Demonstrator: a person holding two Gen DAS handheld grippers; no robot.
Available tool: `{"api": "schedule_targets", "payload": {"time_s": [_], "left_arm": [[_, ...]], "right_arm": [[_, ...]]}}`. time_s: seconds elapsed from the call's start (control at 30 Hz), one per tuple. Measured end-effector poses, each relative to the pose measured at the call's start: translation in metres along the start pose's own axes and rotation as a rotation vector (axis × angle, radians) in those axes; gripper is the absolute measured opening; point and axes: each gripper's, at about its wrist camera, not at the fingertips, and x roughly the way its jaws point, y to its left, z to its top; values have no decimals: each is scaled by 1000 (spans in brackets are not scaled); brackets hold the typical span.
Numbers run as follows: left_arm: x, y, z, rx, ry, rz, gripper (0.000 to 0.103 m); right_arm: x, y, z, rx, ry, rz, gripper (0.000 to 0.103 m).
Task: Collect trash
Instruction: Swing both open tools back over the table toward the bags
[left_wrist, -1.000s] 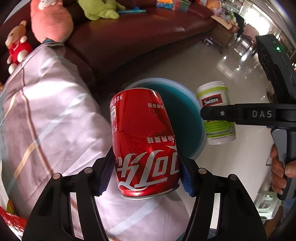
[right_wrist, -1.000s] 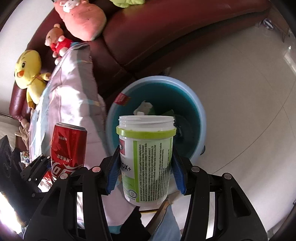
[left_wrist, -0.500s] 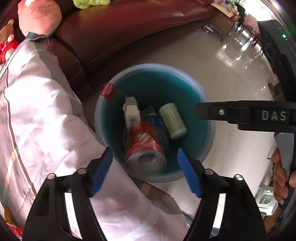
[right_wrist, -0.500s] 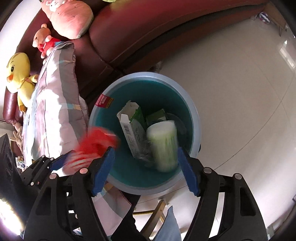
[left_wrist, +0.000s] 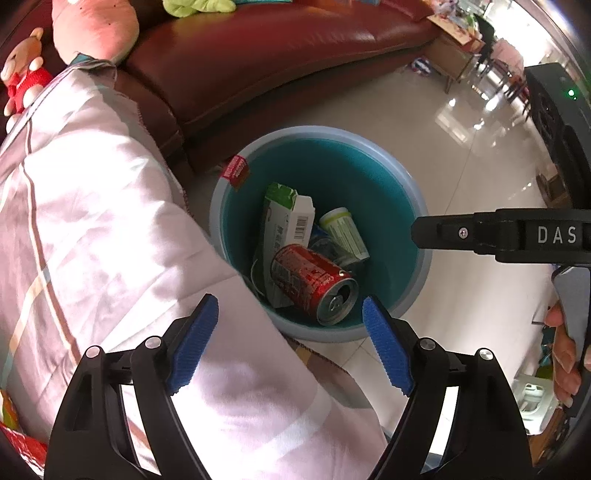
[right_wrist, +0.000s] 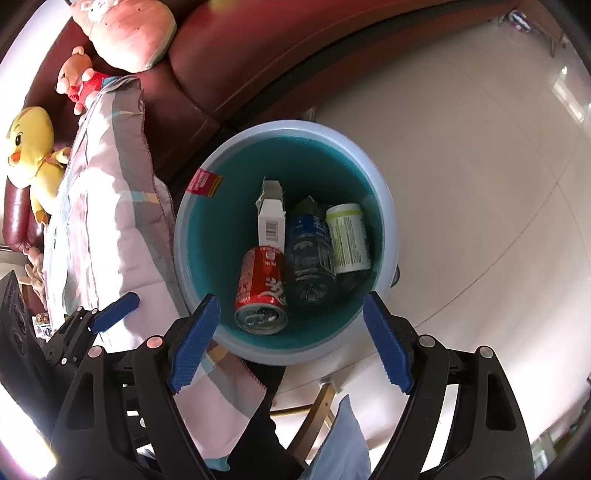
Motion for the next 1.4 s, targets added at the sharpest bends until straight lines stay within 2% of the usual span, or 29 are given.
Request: {"api": "schedule_targets", "payload": {"time_s": [0.3, 0.47, 0.63, 0.7, 0.97, 1.07, 1.17, 1.4], "left_arm": [[-38, 14, -25, -38, -64, 1, 88], [-63, 32, -44, -73, -105, 8, 89], [-89, 53, -68, -119, -141, 17, 94], [-101, 64, -84, -139, -163, 21, 94], [-132, 117, -151, -263, -204, 43, 94], [-142, 137, -181, -303, -213, 72, 94], [-153, 159, -210, -350, -222, 122, 94], [-174, 209, -274, -519, -251, 170, 94]], "right_arm": [[-23, 28, -21, -38, -22, -12, 76], [-38, 51, -35, -70, -42, -22, 76], [-49, 80, -51, -114, -52, -31, 78], [-49, 92, -57, -132, -58, -35, 83], [-30, 152, -91, -240, 6, -32, 84], [-24, 177, -105, -285, 13, -27, 84], [-20, 205, -122, -354, -10, -15, 84], [-2, 267, -165, -574, -24, 0, 84]]}}
